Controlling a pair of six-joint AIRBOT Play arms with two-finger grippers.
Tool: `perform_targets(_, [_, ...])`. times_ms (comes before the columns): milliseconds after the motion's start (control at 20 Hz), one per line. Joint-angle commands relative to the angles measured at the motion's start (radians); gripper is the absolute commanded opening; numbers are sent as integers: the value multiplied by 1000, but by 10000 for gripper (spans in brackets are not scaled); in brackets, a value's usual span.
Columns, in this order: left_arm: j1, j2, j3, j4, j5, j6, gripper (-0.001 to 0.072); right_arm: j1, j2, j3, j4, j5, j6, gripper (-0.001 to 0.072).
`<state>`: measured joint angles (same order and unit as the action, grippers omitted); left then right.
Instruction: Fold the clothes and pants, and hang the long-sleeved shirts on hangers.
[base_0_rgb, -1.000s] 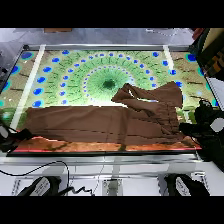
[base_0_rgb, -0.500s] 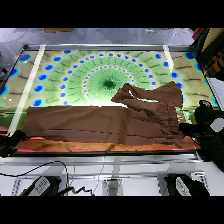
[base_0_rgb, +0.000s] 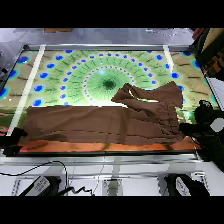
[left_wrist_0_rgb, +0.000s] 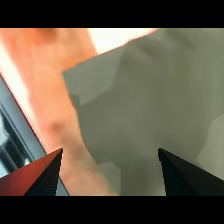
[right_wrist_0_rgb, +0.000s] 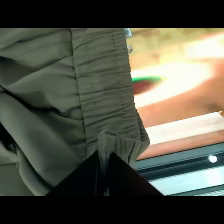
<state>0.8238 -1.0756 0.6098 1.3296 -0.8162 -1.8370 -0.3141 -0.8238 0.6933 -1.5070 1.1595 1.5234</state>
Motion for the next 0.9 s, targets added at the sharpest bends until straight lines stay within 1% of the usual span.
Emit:
perform_targets(0, [64,-2,-1,-25,-4,0,637,0,0,0,1,-7,0,24])
perform_targets(50, [77,-2,-1,-25,11,1,544,0,0,0,2,-5,0,24])
perform_targets(150, [86,-2,-1,-22,77,5,163,0,0,-1,2,9,0,24])
perform_targets(200, [84,-3,-1,-22,118,14,71,0,0,-1,3,21,0,24])
perform_targets(250, [79,-7,-1,-23,149,35,24,0,0,-1,8,34,0,23])
perform_targets(350, [80,-17,-1,-21,180,51,14,0,1,0,34,63,0,23])
perform_targets(400, [82,-16,0,-21,193,86,14,0,1,-1,41,89,-7,23])
perform_targets(500, [82,-12,10,-21,189,222,13,0,1,-1,41,153,-53,23])
perform_targets(550, [82,-12,19,-21,175,276,13,0,1,-1,37,185,-69,24])
perform_targets(600, [82,-12,25,-7,160,297,12,0,2,-7,37,212,-79,24])
perform_targets(650, [82,-12,28,21,146,296,12,0,3,-18,37,238,-79,23])
perform_targets(750, [82,-12,30,124,122,294,12,0,7,-51,32,298,-102,24])
perform_targets(850, [87,-11,31,227,113,289,12,0,16,-84,5,322,-127,24])
